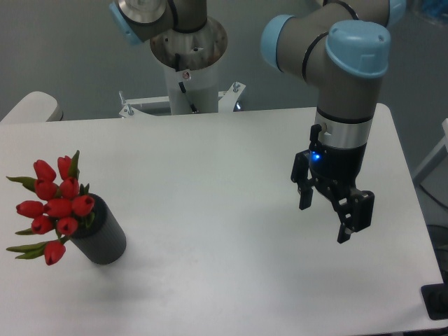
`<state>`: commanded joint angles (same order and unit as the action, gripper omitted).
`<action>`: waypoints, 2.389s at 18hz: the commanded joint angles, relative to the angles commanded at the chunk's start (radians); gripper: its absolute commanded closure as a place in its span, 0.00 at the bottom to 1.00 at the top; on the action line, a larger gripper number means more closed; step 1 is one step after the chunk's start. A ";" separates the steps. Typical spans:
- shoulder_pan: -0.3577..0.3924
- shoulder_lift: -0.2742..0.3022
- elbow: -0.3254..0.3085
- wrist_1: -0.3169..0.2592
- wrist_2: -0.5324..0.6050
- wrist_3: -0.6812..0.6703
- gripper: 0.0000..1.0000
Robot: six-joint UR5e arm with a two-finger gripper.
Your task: Pick up the flowers from the vase
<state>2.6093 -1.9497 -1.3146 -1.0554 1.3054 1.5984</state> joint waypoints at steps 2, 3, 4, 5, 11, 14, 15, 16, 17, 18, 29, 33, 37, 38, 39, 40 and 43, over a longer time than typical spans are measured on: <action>-0.002 0.005 -0.014 0.009 0.000 0.000 0.00; -0.002 0.006 -0.017 0.005 -0.002 -0.009 0.00; -0.005 0.008 -0.017 0.003 -0.002 -0.015 0.00; -0.014 0.008 -0.020 0.003 0.000 -0.015 0.00; -0.072 0.031 -0.084 0.023 -0.005 -0.175 0.00; -0.127 0.046 -0.129 0.054 -0.009 -0.283 0.00; -0.149 0.048 -0.141 0.061 -0.011 -0.328 0.00; -0.169 0.049 -0.153 0.074 -0.009 -0.368 0.00; -0.185 0.054 -0.166 0.089 -0.011 -0.402 0.00; -0.198 0.055 -0.178 0.101 -0.014 -0.434 0.00; -0.190 0.158 -0.436 0.110 -0.457 -0.678 0.00; -0.190 0.173 -0.480 0.113 -0.547 -0.673 0.00; -0.202 0.207 -0.550 0.164 -0.581 -0.669 0.00; -0.206 0.219 -0.575 0.193 -0.580 -0.667 0.00; -0.219 0.219 -0.593 0.233 -0.580 -0.669 0.00; -0.239 0.213 -0.603 0.273 -0.580 -0.669 0.00; -0.268 0.192 -0.606 0.325 -0.578 -0.649 0.00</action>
<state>2.3409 -1.7579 -1.9205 -0.7302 0.7271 0.9494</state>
